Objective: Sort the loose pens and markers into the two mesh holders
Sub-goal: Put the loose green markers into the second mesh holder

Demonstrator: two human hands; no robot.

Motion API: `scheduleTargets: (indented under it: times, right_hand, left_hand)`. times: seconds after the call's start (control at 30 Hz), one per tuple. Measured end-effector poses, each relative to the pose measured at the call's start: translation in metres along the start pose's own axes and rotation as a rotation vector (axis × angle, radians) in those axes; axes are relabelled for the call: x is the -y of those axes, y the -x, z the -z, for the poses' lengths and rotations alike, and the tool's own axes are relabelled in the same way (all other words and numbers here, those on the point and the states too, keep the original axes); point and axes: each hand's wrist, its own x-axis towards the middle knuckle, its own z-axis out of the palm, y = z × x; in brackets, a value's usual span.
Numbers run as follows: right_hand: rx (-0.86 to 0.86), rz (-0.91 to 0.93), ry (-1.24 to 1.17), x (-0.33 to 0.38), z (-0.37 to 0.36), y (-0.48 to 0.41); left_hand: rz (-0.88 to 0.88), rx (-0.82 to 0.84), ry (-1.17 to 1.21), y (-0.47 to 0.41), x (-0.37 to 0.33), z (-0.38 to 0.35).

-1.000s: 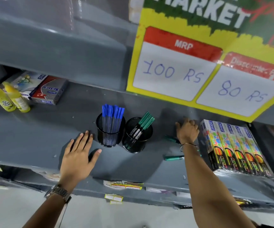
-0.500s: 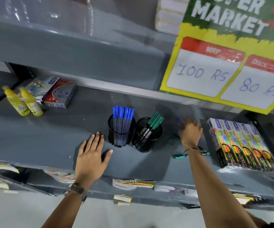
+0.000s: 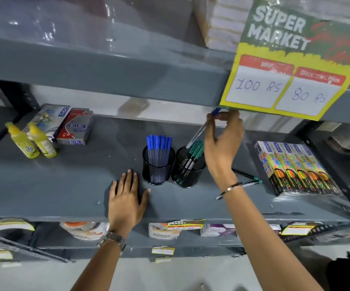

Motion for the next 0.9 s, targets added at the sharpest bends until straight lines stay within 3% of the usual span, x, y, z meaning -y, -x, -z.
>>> scheduleTargets:
  times: [0.17, 0.4, 0.7, 0.9]
  right_hand:
    - [0.236, -0.065, -0.002, 0.015, -0.028, 0.034]
    - [0.583, -0.022, 0.176, 0.012, -0.049, 0.064]
    - [0.631, 0.059, 0.384, 0.004, -0.064, 0.073]
    - [0.623, 0.142, 0.342, 0.001, -0.053, 0.067]
  left_hand:
    - [-0.001, -0.017, 0.049, -0.001, 0.002, -0.002]
    - [-0.005, -0.011, 0.042, 0.0, 0.001, 0.002]
    - [-0.003, 0.003, 0.029, 0.001, 0.001, 0.003]
    - [0.003, 0.004, 0.0, 0.001, 0.005, 0.004]
